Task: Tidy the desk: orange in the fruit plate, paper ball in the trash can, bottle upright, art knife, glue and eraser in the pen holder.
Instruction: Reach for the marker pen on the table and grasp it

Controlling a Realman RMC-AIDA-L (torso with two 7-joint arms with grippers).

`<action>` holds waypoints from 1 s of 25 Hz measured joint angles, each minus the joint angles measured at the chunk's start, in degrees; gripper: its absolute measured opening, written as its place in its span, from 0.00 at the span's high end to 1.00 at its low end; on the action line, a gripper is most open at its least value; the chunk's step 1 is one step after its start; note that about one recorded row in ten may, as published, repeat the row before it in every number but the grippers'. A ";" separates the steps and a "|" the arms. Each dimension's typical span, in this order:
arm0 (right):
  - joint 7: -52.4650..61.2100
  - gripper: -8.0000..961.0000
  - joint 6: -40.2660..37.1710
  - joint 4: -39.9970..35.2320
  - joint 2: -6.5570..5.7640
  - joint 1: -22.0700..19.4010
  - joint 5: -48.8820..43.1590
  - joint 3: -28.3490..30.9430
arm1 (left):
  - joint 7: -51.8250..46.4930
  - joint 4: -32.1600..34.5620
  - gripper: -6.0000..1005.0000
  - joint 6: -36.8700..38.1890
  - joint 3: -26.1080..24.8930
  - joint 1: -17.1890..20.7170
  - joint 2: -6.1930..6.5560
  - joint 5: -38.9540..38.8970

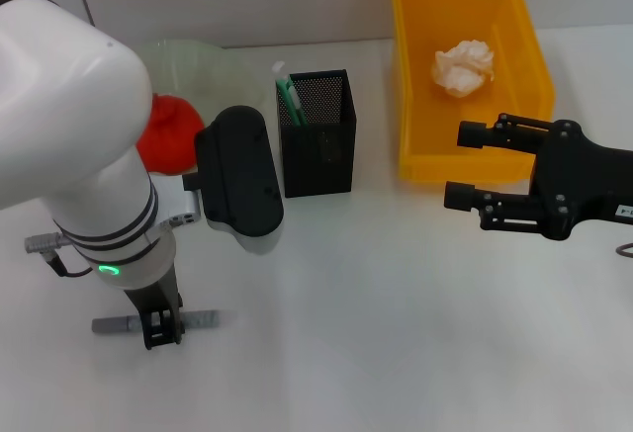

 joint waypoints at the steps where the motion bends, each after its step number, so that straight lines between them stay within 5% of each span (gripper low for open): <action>1: 0.02 0.21 -0.01 -0.01 0.00 0.00 0.00 0.00 | 0.00 0.00 0.69 0.00 0.00 0.00 0.00 0.00; 25: 0.04 0.21 0.17 0.10 0.00 0.18 0.00 0.00 | -0.64 -0.61 0.79 -0.12 -0.23 -0.22 0.00 0.00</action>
